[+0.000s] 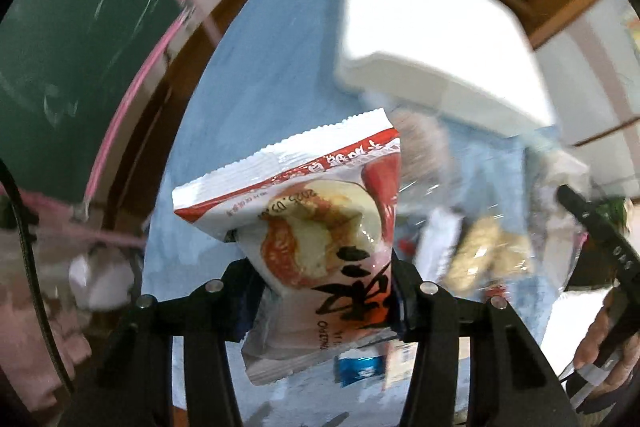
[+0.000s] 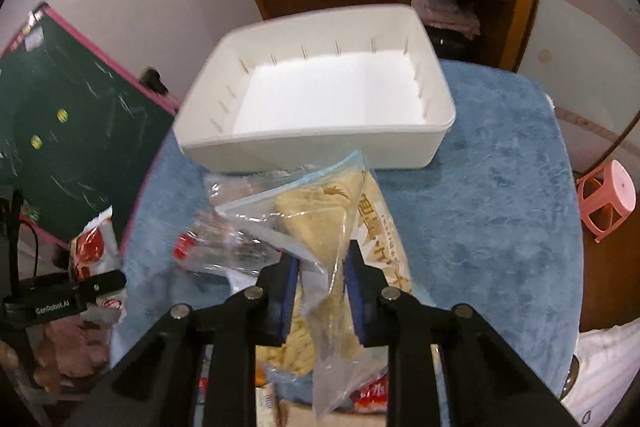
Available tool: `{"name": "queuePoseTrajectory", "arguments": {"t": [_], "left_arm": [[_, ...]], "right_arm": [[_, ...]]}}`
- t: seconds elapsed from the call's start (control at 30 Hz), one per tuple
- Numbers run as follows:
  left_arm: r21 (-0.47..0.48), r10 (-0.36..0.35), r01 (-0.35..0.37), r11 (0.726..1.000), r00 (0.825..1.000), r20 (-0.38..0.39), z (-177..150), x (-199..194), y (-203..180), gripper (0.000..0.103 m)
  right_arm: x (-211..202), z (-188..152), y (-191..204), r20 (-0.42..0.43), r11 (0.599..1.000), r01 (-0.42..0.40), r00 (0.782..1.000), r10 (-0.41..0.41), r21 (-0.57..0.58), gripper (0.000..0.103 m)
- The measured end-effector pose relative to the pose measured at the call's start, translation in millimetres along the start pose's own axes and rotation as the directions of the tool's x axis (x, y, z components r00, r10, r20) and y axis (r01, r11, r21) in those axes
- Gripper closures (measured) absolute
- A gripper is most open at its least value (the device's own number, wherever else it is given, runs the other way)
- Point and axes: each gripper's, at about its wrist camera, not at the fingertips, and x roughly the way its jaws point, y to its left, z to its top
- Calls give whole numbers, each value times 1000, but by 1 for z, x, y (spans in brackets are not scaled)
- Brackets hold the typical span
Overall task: Organize snacks
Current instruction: 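Grasp the white-and-red bread bag with the left gripper while the right grasps the clear wafer bag, then carry both bags over the white tray and open both grippers to drop them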
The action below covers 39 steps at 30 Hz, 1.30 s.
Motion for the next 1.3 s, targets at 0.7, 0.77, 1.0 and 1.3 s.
{"name": "queuePoseTrajectory", "arguments": {"t": [0.7,0.77,1.0,1.3], "left_arm": [[242,-93,8,970,936,340,118,-135,-108,53],[251,-85,-8,968,929,359,131,-139,-118,53],[255,-62,-39,966,925,375,170,-123,-146,53],[244,-16,-72,967,940,340,195,-79,-163,53]], "right_arm": [[-136,92,29,345,994,-22,937,56,-103,83],[-135,101,26,355,994,-20,933,56,-105,83],[-107,145,8,348,997,-68,935,75,-30,83],[-57,179,0,294,1000,-21,955,26,-20,83]]}}
